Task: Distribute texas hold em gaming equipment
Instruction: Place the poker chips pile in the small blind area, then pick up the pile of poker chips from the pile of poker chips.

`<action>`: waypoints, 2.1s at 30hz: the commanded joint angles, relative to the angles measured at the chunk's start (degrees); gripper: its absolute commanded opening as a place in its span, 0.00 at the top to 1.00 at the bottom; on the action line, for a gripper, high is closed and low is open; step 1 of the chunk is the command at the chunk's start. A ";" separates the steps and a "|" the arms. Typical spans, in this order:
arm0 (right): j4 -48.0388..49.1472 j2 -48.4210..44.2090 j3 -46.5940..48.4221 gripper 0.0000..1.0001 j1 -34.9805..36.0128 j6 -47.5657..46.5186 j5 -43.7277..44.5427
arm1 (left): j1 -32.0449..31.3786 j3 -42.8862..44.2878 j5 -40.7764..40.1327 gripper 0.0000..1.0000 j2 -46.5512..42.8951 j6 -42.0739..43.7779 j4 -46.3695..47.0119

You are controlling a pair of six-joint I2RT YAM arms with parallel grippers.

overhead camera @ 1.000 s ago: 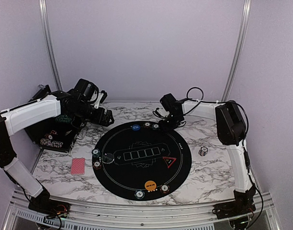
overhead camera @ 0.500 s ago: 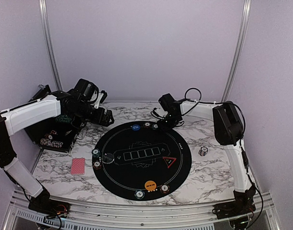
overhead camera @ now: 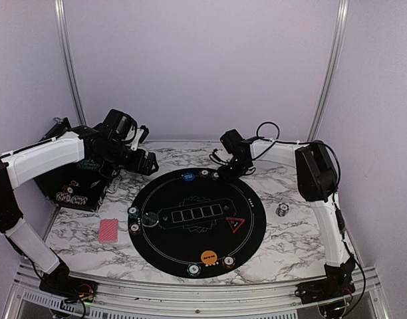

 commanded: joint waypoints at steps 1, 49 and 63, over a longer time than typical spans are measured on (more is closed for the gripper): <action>-1.55 2.06 1.10 0.46 0.36 -0.30 0.86 | 0.35 -0.52 0.13 0.01 0.07 0.56 0.69; -3.75 -43.55 -42.18 0.26 -6.50 20.06 4.42 | 0.34 -0.51 0.91 0.01 -0.07 0.23 0.63; -5.46 -49.31 -51.56 0.26 -9.35 21.24 8.54 | 0.34 -0.54 1.19 0.01 0.07 0.18 0.67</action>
